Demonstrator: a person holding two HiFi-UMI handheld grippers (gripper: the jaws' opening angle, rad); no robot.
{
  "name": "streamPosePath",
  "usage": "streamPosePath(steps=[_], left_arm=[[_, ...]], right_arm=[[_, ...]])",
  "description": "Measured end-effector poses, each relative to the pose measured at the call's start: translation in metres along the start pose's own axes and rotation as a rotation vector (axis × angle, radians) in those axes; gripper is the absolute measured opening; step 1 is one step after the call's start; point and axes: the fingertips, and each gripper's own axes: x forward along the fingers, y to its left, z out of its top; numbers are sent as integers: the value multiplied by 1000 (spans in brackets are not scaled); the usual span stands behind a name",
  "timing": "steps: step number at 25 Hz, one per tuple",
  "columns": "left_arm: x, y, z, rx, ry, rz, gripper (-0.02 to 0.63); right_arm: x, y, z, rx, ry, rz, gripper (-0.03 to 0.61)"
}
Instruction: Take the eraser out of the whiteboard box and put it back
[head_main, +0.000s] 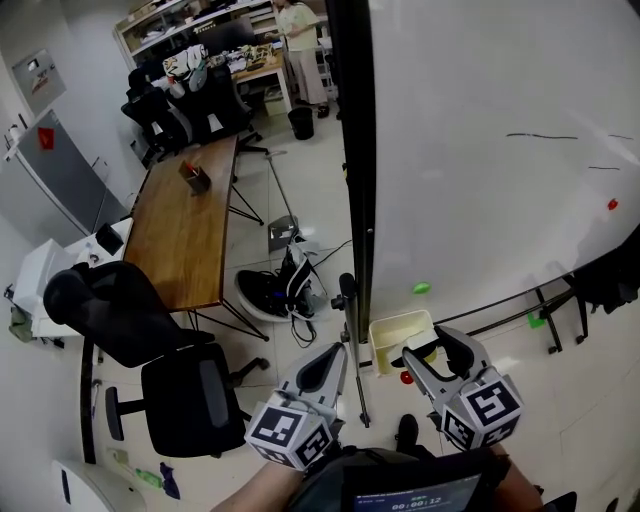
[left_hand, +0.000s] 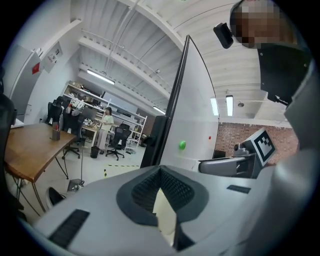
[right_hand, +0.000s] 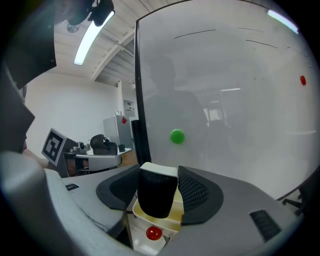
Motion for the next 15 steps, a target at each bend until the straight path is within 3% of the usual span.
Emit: streamPosePath(steps=[15], left_arm=[[3, 11, -24, -10, 37, 19, 25]], right_arm=[[20, -1, -61, 7, 144, -43, 272]])
